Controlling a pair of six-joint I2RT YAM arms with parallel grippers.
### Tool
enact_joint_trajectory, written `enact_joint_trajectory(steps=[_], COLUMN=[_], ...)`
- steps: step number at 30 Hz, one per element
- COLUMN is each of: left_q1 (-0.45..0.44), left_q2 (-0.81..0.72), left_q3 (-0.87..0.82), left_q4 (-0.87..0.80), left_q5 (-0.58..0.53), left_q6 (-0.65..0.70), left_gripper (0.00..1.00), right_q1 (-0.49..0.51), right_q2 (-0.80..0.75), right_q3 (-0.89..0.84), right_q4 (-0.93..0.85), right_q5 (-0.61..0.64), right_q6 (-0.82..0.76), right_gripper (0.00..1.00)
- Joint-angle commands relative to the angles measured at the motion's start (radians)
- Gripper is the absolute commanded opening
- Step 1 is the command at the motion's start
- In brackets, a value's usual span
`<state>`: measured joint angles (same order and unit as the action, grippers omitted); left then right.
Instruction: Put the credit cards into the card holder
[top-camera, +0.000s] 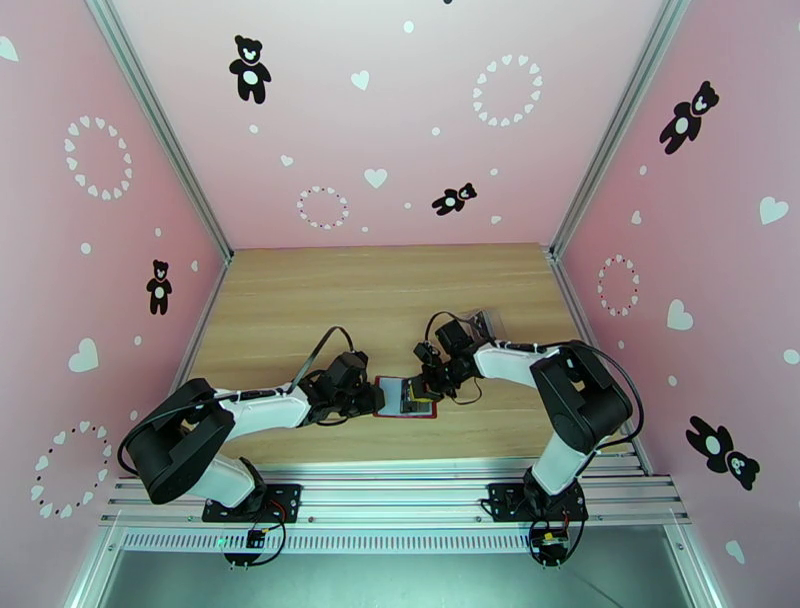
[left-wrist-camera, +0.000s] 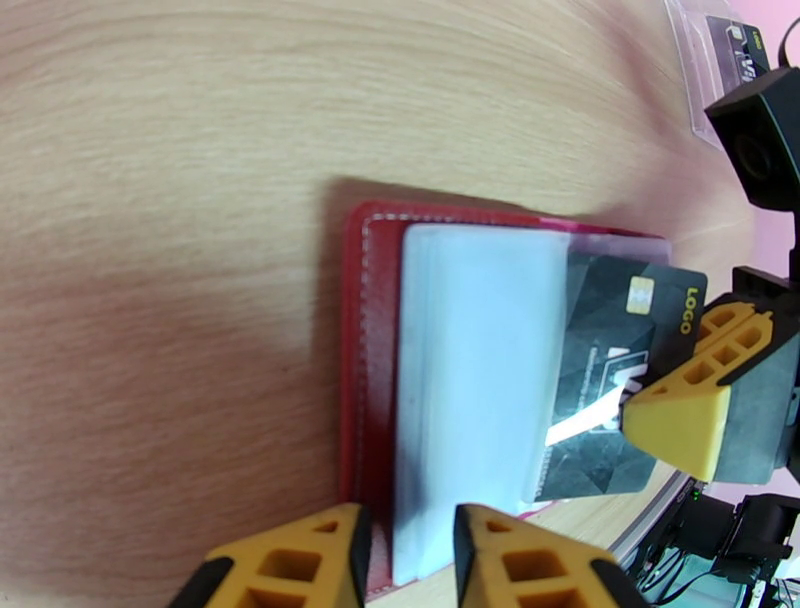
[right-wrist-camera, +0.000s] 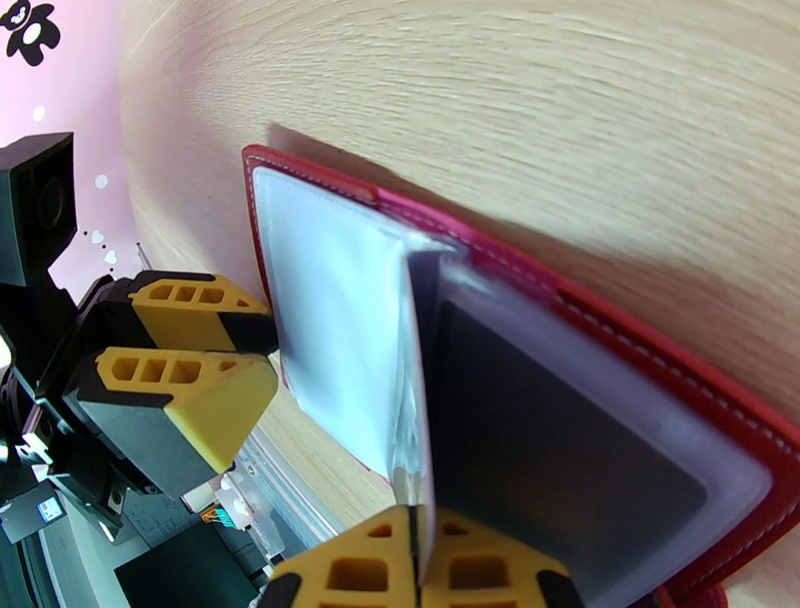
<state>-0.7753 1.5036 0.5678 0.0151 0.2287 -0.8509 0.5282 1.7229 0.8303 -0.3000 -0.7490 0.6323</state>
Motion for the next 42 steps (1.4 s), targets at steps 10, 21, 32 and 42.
enact_joint_trajectory(steps=[10, 21, 32, 42], left_q1=[-0.007, -0.010, -0.014, -0.015], left_q2=[0.024, 0.027, 0.032, 0.026], left_q3=[-0.005, -0.002, 0.003, 0.003], left_q4=[-0.018, -0.015, -0.017, -0.024], left_q5=[-0.016, -0.017, -0.017, -0.016], left_q6=[-0.002, -0.003, 0.000, 0.002], left_gripper=[0.30, 0.30, 0.30, 0.30], right_q1=[-0.002, -0.002, 0.020, 0.026], right_q2=[0.003, 0.001, -0.012, -0.053], right_q3=[-0.033, -0.029, 0.008, 0.053], right_q4=[-0.033, -0.036, -0.089, -0.170], right_q5=[0.075, 0.101, 0.159, 0.219], right_q6=[0.027, 0.032, 0.027, 0.005], right_gripper=[0.09, 0.21, 0.25, 0.37])
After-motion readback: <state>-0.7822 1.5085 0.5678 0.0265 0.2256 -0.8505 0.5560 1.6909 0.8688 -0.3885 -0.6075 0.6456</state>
